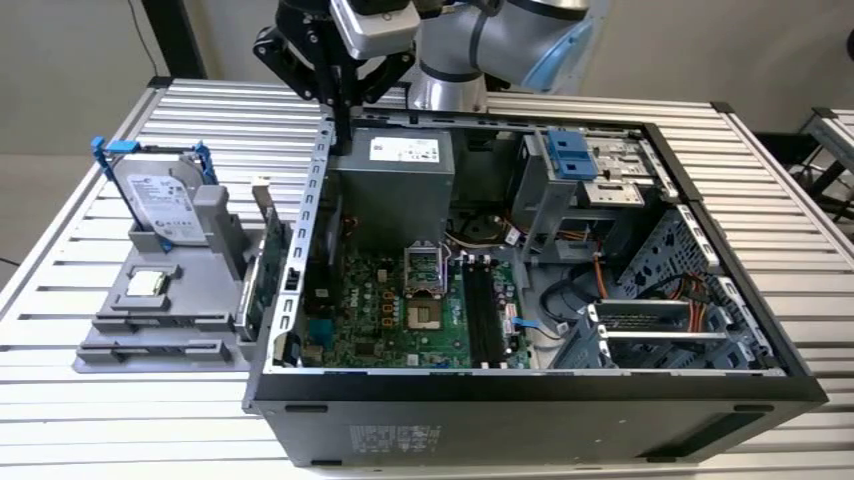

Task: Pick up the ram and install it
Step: 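Reach for the ram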

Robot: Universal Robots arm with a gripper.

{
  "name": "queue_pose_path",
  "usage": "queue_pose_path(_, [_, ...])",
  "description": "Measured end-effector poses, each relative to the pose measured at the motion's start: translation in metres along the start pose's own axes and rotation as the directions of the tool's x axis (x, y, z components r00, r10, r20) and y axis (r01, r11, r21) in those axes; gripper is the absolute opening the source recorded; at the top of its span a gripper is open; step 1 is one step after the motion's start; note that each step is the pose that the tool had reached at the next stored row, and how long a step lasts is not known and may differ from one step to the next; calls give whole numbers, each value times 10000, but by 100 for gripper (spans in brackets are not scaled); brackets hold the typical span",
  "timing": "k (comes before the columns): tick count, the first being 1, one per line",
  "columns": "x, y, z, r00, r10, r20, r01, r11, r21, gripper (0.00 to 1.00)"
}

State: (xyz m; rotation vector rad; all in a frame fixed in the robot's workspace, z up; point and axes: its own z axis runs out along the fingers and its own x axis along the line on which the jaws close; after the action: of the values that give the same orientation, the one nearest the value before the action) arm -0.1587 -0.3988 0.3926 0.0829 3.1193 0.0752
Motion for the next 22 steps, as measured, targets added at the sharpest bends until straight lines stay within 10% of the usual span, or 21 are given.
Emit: queue_pose_path(22, [364,-19,-7,10000,-61,-50,61,10000,0,0])
